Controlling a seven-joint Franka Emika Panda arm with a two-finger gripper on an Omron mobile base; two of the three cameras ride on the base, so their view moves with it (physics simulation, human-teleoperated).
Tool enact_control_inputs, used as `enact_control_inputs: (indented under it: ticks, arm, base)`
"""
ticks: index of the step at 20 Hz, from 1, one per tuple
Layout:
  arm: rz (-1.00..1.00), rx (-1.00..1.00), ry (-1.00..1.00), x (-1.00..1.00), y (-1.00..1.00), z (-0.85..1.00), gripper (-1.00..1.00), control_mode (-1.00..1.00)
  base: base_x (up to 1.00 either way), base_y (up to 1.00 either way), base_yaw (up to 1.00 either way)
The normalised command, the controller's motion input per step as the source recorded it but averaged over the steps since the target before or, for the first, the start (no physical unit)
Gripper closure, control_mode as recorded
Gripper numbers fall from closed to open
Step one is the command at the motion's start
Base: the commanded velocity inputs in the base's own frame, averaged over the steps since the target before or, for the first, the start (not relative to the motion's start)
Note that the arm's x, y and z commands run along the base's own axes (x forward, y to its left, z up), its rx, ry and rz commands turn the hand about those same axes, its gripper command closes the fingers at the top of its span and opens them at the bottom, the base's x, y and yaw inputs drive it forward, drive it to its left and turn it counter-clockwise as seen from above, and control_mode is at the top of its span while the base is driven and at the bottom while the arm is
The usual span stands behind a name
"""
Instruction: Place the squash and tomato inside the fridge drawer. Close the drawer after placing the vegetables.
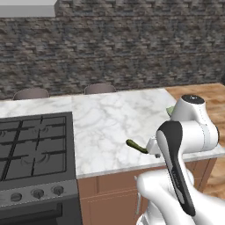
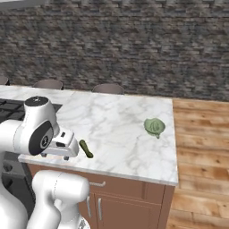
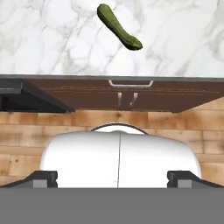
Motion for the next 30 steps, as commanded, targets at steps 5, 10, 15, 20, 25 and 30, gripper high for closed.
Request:
enact_control_inputs:
  ticks: [5,10,15,20,25,30]
  arm:
    - [0.0,0.0,0.0,0.06,0.0,-0.07,-1.0,-1.0]
    - [0.04,0.0,0.07,0.78,0.0,-0.38,-1.0,-1.0]
    - [0.2,0.06,0.0,0.95,0.0,-0.26,-1.0,-1.0]
    - [0.18,0.01,0.0,0.7,0.0,-0.31,-1.0,-1.0]
    - [0.15,0.0,0.01,0.48,0.0,-0.45,-1.0,-1.0]
    - [0.11,0.0,0.03,0.5,0.0,-0.49,-1.0,-1.0]
  base:
    - [0.01,0.0,0.03]
    - [0.0,0.0,0.0]
    - [0.0,0.0,0.0]
    - [0.0,0.0,0.0]
    - [0.0,0.0,0.0]
    - [0.0,0.0,0.0]
